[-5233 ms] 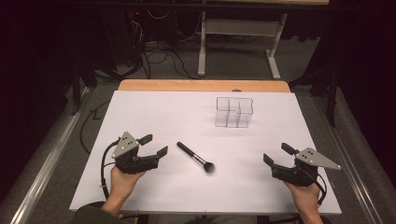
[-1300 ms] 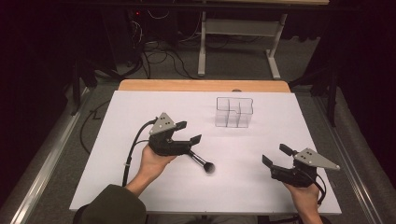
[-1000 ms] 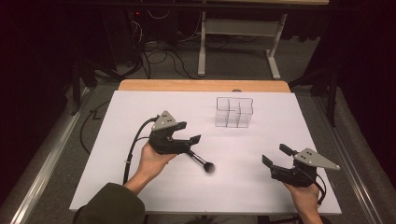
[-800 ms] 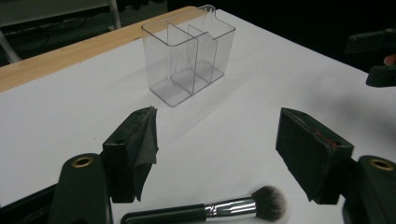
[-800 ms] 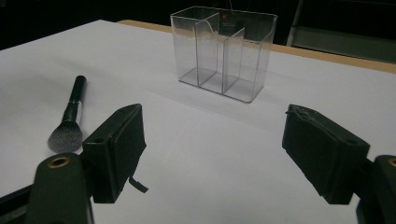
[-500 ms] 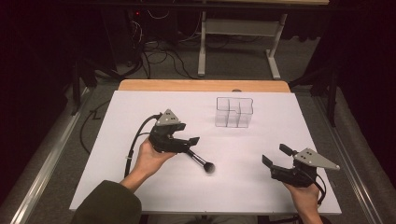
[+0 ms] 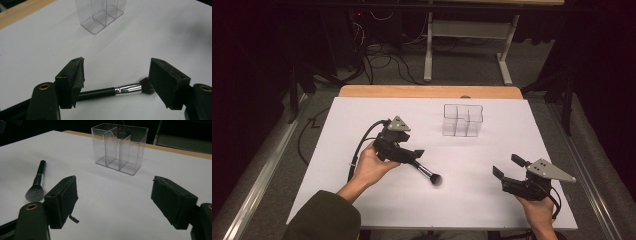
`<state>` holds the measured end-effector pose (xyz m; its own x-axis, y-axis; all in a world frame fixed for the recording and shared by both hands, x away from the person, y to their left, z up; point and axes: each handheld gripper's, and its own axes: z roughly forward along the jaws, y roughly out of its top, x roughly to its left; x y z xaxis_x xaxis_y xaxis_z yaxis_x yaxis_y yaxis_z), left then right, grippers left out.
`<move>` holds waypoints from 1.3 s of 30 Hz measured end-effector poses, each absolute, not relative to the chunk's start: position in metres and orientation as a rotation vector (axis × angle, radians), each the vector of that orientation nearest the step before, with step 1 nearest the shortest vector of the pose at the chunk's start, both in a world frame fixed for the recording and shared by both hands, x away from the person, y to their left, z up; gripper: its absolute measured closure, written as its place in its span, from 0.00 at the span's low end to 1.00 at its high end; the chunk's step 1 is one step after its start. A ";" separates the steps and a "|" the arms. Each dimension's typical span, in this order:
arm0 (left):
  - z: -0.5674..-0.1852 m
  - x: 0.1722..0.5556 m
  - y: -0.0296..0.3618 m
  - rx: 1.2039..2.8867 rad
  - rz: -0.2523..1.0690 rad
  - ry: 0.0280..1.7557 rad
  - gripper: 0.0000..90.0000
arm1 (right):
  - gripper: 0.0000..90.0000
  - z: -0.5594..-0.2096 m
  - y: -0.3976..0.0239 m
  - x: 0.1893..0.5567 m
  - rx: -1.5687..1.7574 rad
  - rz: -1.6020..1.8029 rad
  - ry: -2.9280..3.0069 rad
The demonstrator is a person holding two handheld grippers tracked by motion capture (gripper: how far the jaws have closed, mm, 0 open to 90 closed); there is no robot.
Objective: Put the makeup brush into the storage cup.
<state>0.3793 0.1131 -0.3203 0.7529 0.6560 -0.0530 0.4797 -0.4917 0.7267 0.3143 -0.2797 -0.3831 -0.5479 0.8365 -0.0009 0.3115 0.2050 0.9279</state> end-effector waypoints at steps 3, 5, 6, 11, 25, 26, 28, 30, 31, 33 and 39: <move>-0.320 0.382 0.111 2.233 0.282 0.840 0.32 | 0.25 -0.383 -0.280 0.314 1.060 1.329 1.969; -0.320 0.383 0.109 2.264 0.266 0.833 0.32 | 0.25 -0.383 -0.280 0.314 1.063 1.330 1.968; -0.320 0.383 0.109 2.264 0.266 0.833 0.32 | 0.25 -0.383 -0.280 0.314 1.063 1.330 1.968; -0.318 0.386 0.105 2.305 0.247 0.821 0.32 | 0.25 -0.383 -0.280 0.314 1.063 1.332 1.969; -0.317 0.395 0.098 2.389 0.206 0.811 0.33 | 0.25 -0.383 -0.280 0.314 1.064 1.339 1.965; -0.317 0.395 0.097 2.395 0.199 0.814 0.33 | 0.25 -0.383 -0.280 0.314 1.065 1.339 1.965; -0.316 0.396 0.095 2.418 0.195 0.822 0.34 | 0.25 -0.383 -0.280 0.314 1.058 1.338 1.967; -0.316 0.398 0.094 2.436 0.182 0.822 0.34 | 0.25 -0.383 -0.280 0.314 1.059 1.338 1.967; -0.316 0.399 0.094 2.439 0.170 0.823 0.34 | 0.25 -0.383 -0.280 0.314 1.060 1.337 1.967; -0.315 0.402 0.091 2.468 0.151 0.821 0.34 | 0.25 -0.383 -0.280 0.314 1.060 1.337 1.968; -0.316 0.409 0.086 2.543 0.134 0.818 0.35 | 0.25 -0.383 -0.280 0.314 1.063 1.337 1.967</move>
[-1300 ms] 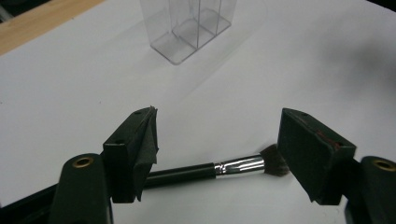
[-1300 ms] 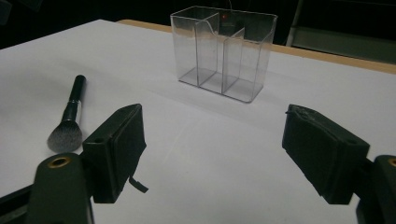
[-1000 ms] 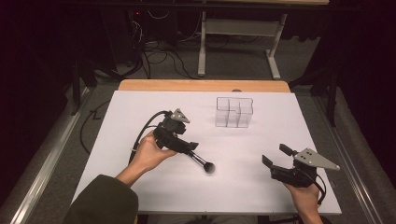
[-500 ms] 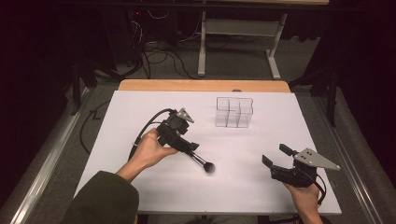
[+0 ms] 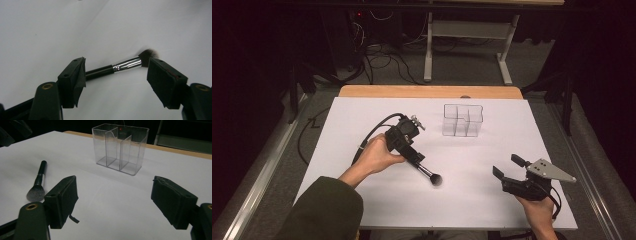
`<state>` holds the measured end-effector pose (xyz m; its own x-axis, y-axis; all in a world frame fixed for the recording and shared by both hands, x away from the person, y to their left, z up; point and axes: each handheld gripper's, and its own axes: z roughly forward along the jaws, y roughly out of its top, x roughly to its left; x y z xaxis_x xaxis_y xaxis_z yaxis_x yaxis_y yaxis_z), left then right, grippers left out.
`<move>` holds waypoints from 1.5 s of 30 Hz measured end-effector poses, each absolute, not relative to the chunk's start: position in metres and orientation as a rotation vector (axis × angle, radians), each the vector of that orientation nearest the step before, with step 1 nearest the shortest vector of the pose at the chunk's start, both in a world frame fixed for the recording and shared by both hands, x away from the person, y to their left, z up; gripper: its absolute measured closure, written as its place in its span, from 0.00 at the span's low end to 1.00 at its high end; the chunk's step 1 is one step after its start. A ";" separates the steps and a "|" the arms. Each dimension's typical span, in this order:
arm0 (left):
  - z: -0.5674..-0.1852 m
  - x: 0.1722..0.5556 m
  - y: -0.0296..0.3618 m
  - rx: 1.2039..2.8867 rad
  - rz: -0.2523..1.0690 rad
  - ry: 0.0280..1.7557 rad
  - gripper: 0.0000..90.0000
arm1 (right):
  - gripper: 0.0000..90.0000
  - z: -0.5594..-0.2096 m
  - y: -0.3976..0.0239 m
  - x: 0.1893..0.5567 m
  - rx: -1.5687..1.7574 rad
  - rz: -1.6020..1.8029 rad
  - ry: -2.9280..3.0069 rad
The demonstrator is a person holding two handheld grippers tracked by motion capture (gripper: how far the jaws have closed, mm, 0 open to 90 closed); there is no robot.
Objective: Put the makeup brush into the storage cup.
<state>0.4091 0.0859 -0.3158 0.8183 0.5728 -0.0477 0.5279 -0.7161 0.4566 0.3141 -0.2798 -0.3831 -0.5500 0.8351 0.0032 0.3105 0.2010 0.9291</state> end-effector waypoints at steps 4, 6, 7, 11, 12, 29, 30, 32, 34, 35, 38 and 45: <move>-0.317 0.412 0.084 2.569 0.124 0.815 0.35 | 0.25 -0.383 -0.280 0.314 1.058 1.337 1.969; -0.318 0.414 0.082 2.587 0.116 0.813 0.35 | 0.25 -0.383 -0.280 0.314 1.061 1.337 1.969; -0.319 0.415 0.082 2.600 0.115 0.808 0.35 | 0.26 -0.383 -0.280 0.314 1.062 1.339 1.969; -0.324 0.419 0.080 2.619 0.097 0.811 0.35 | 0.25 -0.383 -0.280 0.314 1.069 1.338 1.972; -0.324 0.420 0.080 2.619 0.092 0.812 0.34 | 0.26 -0.383 -0.280 0.314 1.063 1.338 1.974; -0.339 0.429 0.077 2.665 0.044 0.786 0.32 | 0.26 -0.383 -0.279 0.314 1.055 1.338 1.978; -0.340 0.429 0.077 2.670 0.046 0.782 0.31 | 0.26 -0.383 -0.279 0.314 1.056 1.337 1.978; -0.342 0.430 0.076 2.672 0.040 0.779 0.31 | 0.26 -0.383 -0.279 0.314 1.056 1.337 1.978; -0.344 0.431 0.076 2.681 0.039 0.772 0.30 | 0.26 -0.383 -0.279 0.314 1.056 1.338 1.978; -0.344 0.431 0.076 2.681 0.039 0.772 0.29 | 0.26 -0.383 -0.279 0.314 1.056 1.338 1.978; -0.347 0.432 0.075 2.685 0.026 0.762 0.29 | 0.26 -0.383 -0.279 0.314 1.056 1.338 1.978; -0.355 0.434 0.076 2.697 0.015 0.737 0.29 | 0.26 -0.383 -0.279 0.314 1.054 1.337 1.977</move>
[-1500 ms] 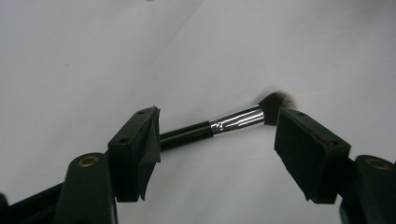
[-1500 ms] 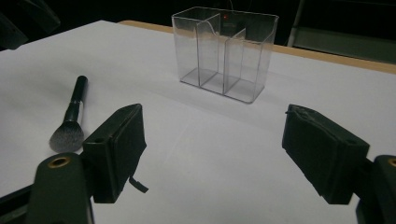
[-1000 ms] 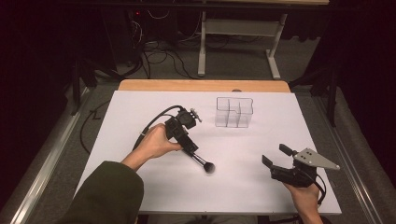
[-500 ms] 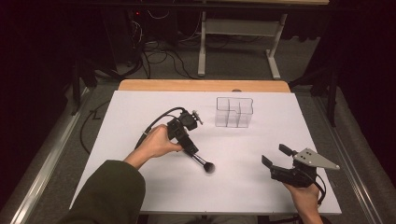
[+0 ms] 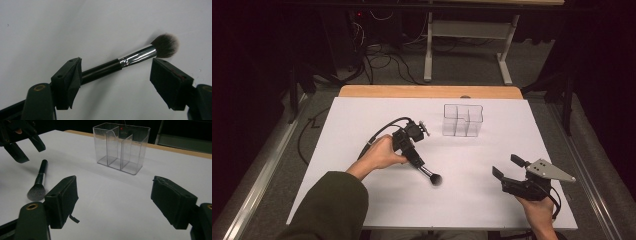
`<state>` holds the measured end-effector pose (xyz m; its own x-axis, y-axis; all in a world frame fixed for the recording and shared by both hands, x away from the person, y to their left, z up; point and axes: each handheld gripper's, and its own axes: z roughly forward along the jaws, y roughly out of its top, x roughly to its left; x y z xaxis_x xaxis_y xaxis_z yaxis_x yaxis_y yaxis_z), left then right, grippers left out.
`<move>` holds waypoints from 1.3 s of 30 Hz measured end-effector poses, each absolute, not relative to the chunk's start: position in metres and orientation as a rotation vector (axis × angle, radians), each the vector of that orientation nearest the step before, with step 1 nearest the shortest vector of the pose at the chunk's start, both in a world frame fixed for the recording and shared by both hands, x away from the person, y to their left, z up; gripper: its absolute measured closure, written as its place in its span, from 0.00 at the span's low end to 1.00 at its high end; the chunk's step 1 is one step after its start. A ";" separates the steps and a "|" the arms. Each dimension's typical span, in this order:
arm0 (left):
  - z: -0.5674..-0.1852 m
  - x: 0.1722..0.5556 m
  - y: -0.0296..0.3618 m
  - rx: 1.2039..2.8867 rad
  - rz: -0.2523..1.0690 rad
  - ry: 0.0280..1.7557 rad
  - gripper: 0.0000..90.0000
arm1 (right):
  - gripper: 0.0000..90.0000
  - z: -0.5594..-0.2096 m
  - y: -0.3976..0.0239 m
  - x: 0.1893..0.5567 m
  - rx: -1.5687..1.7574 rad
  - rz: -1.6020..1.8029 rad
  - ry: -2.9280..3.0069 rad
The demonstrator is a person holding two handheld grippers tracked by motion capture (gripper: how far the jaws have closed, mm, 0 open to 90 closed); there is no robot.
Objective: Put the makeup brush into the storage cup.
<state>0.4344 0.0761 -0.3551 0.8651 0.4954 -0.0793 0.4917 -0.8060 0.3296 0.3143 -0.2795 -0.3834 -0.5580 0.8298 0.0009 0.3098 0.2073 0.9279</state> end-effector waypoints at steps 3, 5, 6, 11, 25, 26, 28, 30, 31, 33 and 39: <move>-0.359 0.435 0.077 2.701 0.017 0.738 0.28 | 0.26 -0.383 -0.279 0.314 1.056 1.337 1.978; -0.361 0.436 0.077 2.700 0.015 0.740 0.28 | 0.26 -0.383 -0.279 0.314 1.055 1.337 1.978; -0.362 0.436 0.078 2.705 0.013 0.737 0.28 | 0.26 -0.383 -0.279 0.314 1.056 1.337 1.978; -0.366 0.438 0.078 2.705 0.016 0.729 0.27 | 0.26 -0.384 -0.279 0.314 1.055 1.337 1.979; -0.376 0.445 0.079 2.713 -0.031 0.705 0.25 | 0.26 -0.384 -0.279 0.314 1.053 1.334 1.984; -0.377 0.445 0.079 2.712 -0.030 0.704 0.25 | 0.26 -0.384 -0.279 0.314 1.050 1.333 1.984; -0.378 0.446 0.080 2.711 -0.028 0.705 0.25 | 0.26 -0.384 -0.279 0.314 1.050 1.331 1.984; -0.379 0.446 0.081 2.711 -0.029 0.703 0.25 | 0.26 -0.384 -0.279 0.314 1.050 1.333 1.985; -0.380 0.447 0.081 2.711 -0.028 0.699 0.25 | 0.26 -0.384 -0.279 0.314 1.050 1.333 1.984; -0.381 0.447 0.081 2.715 -0.029 0.697 0.25 | 0.26 -0.384 -0.279 0.314 1.050 1.333 1.985; -0.384 0.448 0.080 2.718 -0.026 0.693 0.24 | 0.26 -0.384 -0.279 0.314 1.049 1.329 1.985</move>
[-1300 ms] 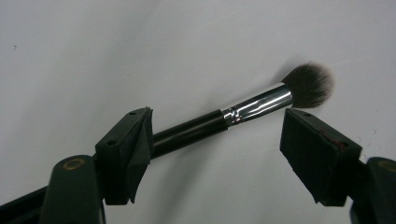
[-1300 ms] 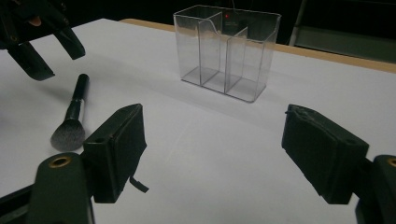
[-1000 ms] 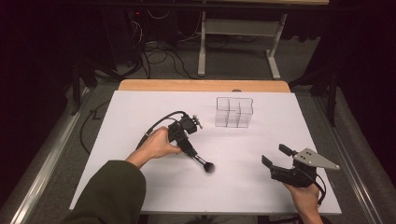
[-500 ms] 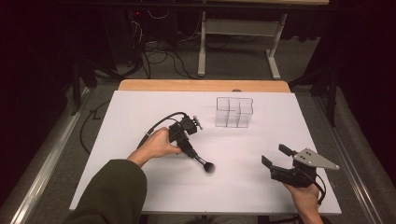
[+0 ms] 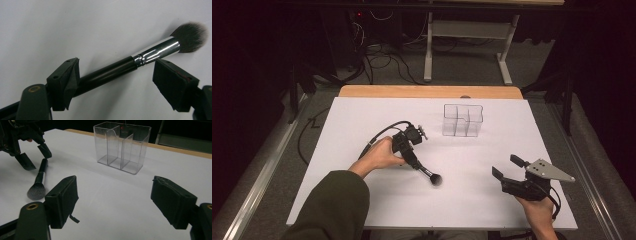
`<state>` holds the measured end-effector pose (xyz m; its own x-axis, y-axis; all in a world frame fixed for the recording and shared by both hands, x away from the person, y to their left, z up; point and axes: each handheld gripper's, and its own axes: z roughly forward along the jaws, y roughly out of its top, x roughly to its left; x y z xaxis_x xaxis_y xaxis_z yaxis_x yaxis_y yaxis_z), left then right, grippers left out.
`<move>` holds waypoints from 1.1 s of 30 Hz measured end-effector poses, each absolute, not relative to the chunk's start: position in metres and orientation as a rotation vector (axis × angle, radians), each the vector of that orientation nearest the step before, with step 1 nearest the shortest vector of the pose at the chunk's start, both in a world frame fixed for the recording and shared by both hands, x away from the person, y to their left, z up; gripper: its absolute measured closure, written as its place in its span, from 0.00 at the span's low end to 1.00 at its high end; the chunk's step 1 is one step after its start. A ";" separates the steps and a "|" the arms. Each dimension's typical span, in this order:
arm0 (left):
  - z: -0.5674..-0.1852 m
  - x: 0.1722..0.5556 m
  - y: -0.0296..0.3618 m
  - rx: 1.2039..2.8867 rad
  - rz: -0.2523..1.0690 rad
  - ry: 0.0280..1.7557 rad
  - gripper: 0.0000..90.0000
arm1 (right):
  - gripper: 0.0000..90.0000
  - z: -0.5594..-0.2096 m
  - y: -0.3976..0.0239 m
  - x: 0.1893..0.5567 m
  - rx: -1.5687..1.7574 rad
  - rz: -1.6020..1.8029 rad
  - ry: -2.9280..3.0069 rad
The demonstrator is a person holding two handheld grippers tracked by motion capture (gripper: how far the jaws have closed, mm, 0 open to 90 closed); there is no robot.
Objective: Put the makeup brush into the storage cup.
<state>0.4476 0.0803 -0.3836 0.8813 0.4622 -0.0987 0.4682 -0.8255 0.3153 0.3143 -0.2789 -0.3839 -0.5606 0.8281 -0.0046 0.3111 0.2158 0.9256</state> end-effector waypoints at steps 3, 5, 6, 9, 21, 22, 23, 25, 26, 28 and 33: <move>-0.384 0.448 0.080 2.727 -0.025 0.688 0.24 | 0.26 -0.384 -0.279 0.314 1.048 1.332 1.986; -0.385 0.448 0.079 2.737 -0.025 0.681 0.24 | 0.26 -0.384 -0.279 0.314 1.045 1.331 1.987; -0.386 0.447 0.079 2.739 -0.024 0.678 0.24 | 0.26 -0.384 -0.279 0.314 1.045 1.331 1.987; -0.387 0.447 0.077 2.750 -0.023 0.665 0.24 | 0.26 -0.384 -0.279 0.314 1.046 1.328 1.987; -0.391 0.447 0.076 2.768 -0.016 0.654 0.24 | 0.26 -0.384 -0.279 0.314 1.054 1.328 1.990; -0.391 0.447 0.076 2.769 -0.018 0.651 0.24 | 0.26 -0.384 -0.279 0.314 1.054 1.328 1.990; -0.391 0.447 0.076 2.770 -0.019 0.650 0.24 | 0.26 -0.384 -0.279 0.314 1.055 1.327 1.990; -0.391 0.447 0.075 2.775 -0.018 0.643 0.24 | 0.26 -0.385 -0.279 0.315 1.054 1.328 1.990; -0.392 0.447 0.075 2.777 -0.015 0.638 0.24 | 0.26 -0.385 -0.279 0.315 1.052 1.328 1.990; -0.392 0.446 0.074 2.782 -0.008 0.633 0.25 | 0.26 -0.385 -0.279 0.315 1.051 1.327 1.990; -0.393 0.446 0.074 2.788 -0.010 0.631 0.25 | 0.26 -0.385 -0.279 0.315 1.050 1.325 1.991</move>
